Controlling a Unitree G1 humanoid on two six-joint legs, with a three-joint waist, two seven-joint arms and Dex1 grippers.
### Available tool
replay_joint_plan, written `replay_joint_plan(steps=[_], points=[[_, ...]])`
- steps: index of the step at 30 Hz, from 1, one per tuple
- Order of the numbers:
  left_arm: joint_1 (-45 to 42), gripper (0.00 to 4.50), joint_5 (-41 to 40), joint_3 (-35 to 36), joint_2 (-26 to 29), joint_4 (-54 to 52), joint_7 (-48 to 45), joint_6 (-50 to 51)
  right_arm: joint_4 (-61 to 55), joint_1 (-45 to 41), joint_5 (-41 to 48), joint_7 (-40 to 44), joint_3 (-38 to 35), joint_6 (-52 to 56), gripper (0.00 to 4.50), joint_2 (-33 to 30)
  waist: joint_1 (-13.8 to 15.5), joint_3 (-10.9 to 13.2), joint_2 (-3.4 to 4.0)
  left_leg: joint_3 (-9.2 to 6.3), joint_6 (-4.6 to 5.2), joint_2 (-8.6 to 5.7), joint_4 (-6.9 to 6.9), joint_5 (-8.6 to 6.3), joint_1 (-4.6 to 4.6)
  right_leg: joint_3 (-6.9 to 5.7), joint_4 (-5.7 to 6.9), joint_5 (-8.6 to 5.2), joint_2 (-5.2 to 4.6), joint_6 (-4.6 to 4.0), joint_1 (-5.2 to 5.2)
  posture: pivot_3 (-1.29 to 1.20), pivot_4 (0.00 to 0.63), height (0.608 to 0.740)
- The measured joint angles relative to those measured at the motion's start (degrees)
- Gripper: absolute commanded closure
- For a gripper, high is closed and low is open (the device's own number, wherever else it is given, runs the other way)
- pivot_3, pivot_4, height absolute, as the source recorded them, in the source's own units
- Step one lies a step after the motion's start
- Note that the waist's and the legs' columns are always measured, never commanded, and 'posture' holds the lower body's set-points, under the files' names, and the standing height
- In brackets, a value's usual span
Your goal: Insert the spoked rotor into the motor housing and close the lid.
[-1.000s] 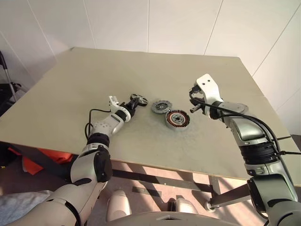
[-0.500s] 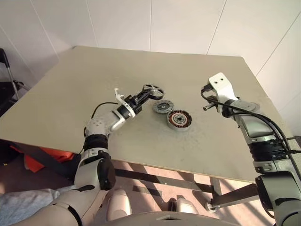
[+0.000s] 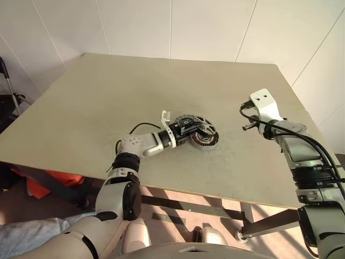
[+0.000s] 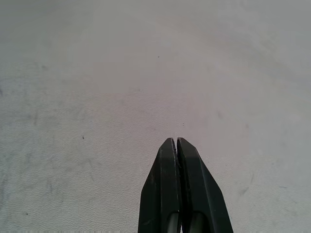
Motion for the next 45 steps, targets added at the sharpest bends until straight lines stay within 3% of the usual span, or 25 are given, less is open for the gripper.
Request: replay_joint_plan(steps=[16,20,27,35,45], points=[[-3.97,4.16,5.5,-0.55,-0.69,9.74,-1.95,-4.84,-3.44,1.3,0.0,-0.5,-0.13,1.27,4.5,0.02,0.09,0.0,0.02,0.0,0.08,-0.06,0.02,-0.04,0.14,0.0,-0.01,0.0,-0.08,0.0,0.19,0.0,0.0,0.74],[-4.02,2.91,7.33,-1.03,-0.25,10.38,-2.33,-5.79,-3.45,1.29,0.0,-0.64,-0.13,1.26,4.5,0.1,0.08,0.0,0.03,0.0,0.08,-0.08,0.03,-0.05,0.15,0.0,-0.01,0.0,-0.1,0.01,0.2,0.0,0.0,0.74],[-3.96,2.91,8.11,-0.37,1.09,10.53,-0.75,-3.5,-3.46,1.11,0.02,-0.54,-0.11,1.15,4.5,0.78,0.04,0.0,0.05,0.0,0.06,-0.07,0.01,-0.04,0.12,-0.02,-0.02,-0.01,-0.1,0.01,0.17,0.0,0.0,0.74],[0.93,2.91,6.89,0.63,6.01,-0.59,1.47,4.79,-8.36,1.13,0.85,1.66,-0.06,1.16,4.5,2.1,-0.11,0.05,0.16,0.0,0.08,-0.04,-0.02,-0.05,0.12,-0.03,-0.01,-0.01,-0.07,0.01,0.13,0.0,0.0,0.74],[7.35,2.91,4.61,1.66,7.51,-15.53,3.67,8.46,-17.46,1.37,5.24,4.64,0.25,5.42,4.5,5.95,-0.12,0.06,0.17,0.0,0.1,-0.03,-0.01,-0.06,0.12,-0.03,-0.02,-0.01,-0.07,0.02,0.14,0.0,0.0,0.74]])
